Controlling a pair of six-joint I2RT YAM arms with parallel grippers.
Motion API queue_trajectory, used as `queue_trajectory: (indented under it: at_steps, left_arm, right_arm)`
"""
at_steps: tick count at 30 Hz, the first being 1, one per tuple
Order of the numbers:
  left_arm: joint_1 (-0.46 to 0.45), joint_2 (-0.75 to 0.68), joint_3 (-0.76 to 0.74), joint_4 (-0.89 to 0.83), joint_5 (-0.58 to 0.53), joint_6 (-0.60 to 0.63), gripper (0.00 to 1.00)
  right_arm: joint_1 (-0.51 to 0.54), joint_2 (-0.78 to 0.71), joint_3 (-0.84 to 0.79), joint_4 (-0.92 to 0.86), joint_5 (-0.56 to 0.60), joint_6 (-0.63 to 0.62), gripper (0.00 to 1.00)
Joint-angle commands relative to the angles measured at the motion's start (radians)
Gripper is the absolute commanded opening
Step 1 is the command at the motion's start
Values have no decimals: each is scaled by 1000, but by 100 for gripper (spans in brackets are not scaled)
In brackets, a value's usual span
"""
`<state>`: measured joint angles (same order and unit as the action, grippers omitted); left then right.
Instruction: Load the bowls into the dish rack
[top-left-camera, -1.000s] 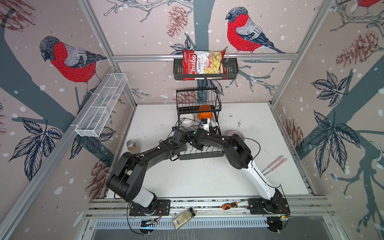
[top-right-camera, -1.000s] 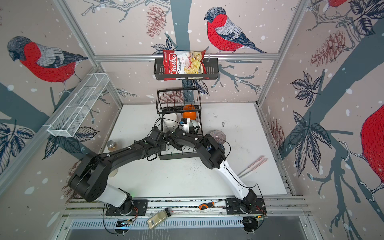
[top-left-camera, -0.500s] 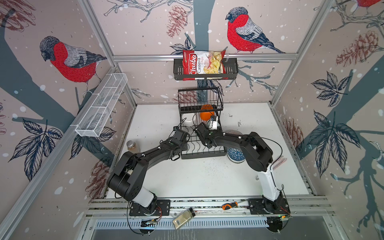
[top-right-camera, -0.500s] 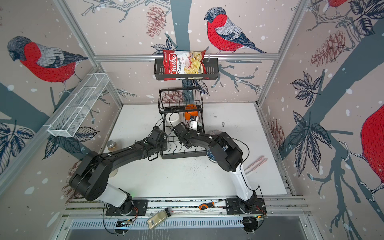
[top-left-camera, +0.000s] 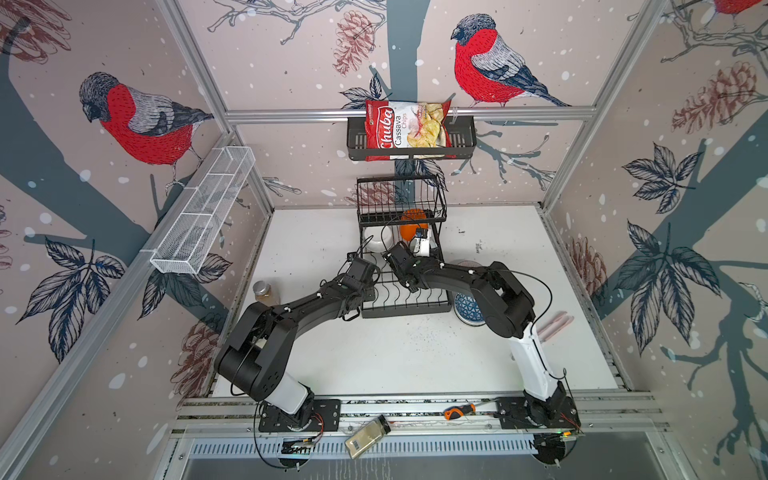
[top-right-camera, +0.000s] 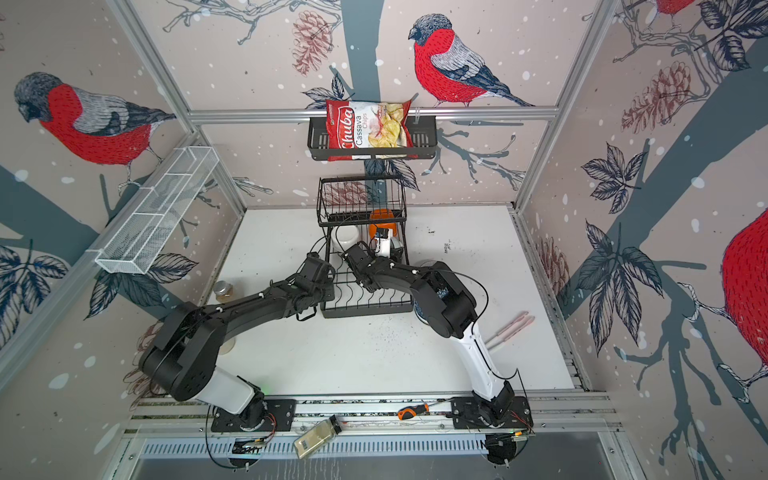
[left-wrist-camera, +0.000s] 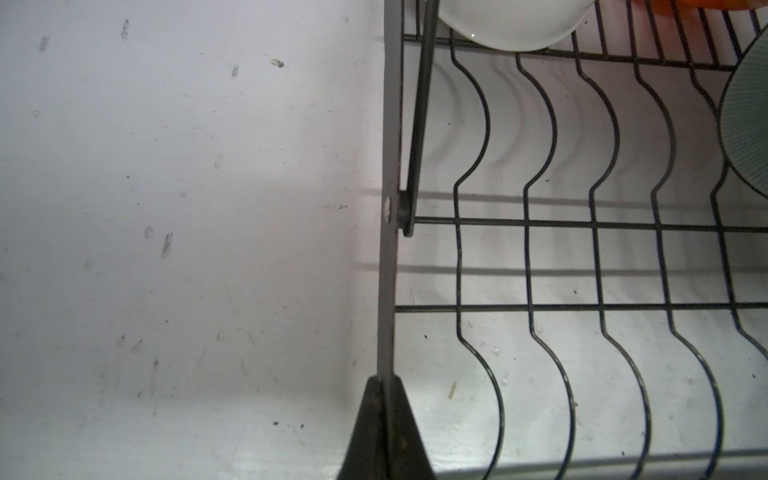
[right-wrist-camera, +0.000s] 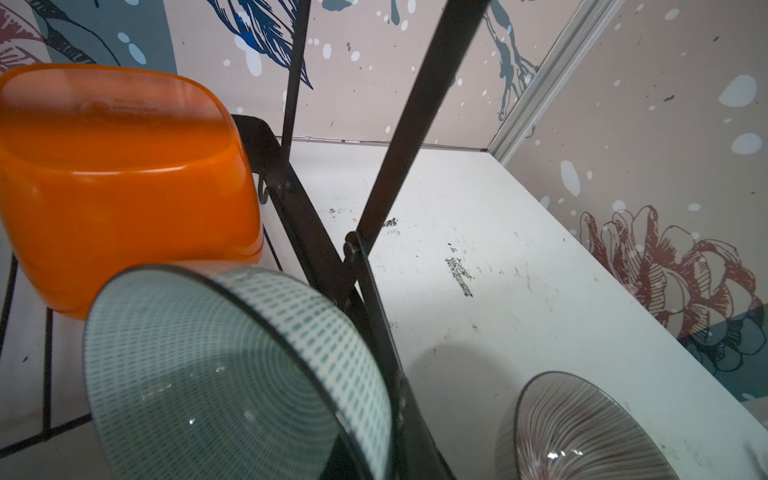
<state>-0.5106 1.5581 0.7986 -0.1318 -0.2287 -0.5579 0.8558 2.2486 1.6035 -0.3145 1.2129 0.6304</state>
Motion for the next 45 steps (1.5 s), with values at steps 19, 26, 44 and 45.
queue_trajectory:
  at_steps: [19,26,44,45]
  left_arm:
    - [3,30,-20,-61,69,-52,0]
    - [3,26,-20,-61,71,-52,0]
    - [-2,-95,26,-151,-5,-29,52]
    - [-3,-104,30,-159,-15,-29,55]
  right_arm:
    - [-34,-60,-72,0,-76,-52,0]
    - [-49,-80,-90,-22,-89,-21,0]
    - [-29,-279,-273,164,-313,-133,0]
    - [-26,-289,-280,174,-330,-141,0]
